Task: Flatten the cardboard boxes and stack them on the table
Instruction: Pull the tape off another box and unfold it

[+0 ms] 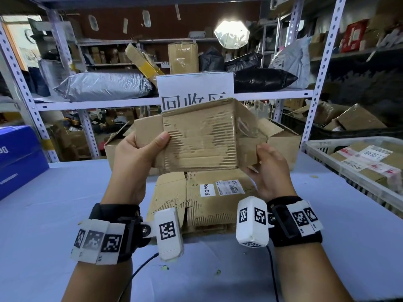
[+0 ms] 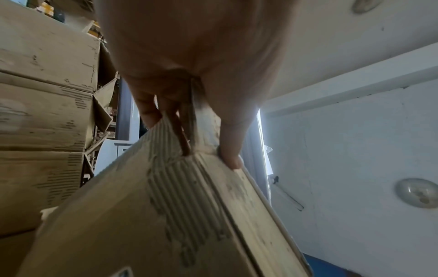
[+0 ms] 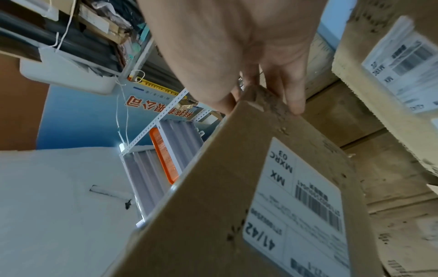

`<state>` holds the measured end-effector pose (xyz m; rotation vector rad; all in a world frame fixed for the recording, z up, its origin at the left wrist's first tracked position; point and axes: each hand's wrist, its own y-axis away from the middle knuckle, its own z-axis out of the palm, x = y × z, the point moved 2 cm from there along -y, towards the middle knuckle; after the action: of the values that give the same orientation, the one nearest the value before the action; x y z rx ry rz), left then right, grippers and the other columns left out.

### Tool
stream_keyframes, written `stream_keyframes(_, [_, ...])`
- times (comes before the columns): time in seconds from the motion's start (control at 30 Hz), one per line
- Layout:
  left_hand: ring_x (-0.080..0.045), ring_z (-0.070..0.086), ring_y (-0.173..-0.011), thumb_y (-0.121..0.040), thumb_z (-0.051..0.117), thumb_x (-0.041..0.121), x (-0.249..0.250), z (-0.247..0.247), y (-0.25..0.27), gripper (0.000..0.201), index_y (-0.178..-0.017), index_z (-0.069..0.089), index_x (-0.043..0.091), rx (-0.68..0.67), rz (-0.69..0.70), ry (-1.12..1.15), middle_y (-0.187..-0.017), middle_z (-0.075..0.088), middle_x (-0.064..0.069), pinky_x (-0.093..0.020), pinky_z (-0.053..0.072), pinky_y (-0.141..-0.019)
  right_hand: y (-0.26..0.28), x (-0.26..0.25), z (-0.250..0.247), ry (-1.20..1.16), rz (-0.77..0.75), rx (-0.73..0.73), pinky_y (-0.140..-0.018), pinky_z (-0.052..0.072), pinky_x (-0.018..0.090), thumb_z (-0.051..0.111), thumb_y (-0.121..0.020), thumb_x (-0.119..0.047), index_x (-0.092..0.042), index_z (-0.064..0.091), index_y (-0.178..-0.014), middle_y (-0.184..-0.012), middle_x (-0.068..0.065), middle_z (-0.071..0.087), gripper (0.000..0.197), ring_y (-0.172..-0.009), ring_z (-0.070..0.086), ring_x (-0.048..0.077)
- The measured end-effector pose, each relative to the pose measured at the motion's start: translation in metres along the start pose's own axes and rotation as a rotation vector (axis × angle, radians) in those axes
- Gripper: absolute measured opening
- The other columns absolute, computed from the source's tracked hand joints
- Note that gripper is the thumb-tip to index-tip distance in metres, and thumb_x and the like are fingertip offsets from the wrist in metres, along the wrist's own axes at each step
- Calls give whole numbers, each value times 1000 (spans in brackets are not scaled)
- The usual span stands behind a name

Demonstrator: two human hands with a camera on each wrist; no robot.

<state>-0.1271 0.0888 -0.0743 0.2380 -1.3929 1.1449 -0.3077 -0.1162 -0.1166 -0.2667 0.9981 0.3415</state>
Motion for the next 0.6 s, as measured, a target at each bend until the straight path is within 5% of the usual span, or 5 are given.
stream_keyframes(0.17, [-15,75,-91,-74,85,28,6,6,5,48,-115,69,8,9,94,11,-102,79,-2,-27,60,-70,4,-8,7,298,-141,-80,-90,55,37,62,-97,-19,-26,69,-117,-115,-1,73,23,-103,69,12])
stream_keyframes(0.27, [-14,75,-86,-81,82,20,3,14,8,35,-111,69,8,21,107,-38,-95,79,0,-27,59,-66,17,-21,20,437,-307,-139,-83,52,29,60,-98,-29,-25,79,-95,-99,-5,77,20,-98,71,9])
stream_keyframes(0.4, [-10,74,-83,-88,77,12,-5,20,11,23,-109,68,9,14,93,-57,-89,78,7,-25,59,-64,36,-30,36,550,-405,-196,-90,53,55,45,-85,-75,-9,70,-109,-105,22,69,74,-100,65,35])
stream_keyframes(0.5, [-12,75,-85,-87,78,12,-8,24,12,25,-110,67,9,-11,78,-57,-91,79,5,-26,61,-67,44,-30,41,833,-448,-195,-82,56,40,49,-68,-92,-22,64,-112,-96,-2,72,83,-89,67,14])
stream_keyframes(0.6, [-17,76,-90,-84,80,15,-11,26,13,27,-107,68,13,-46,68,-52,-96,79,1,-29,61,-70,44,-25,42,982,-451,-99,-74,49,34,64,-69,-82,-20,57,-107,-98,-6,65,73,-91,61,16])
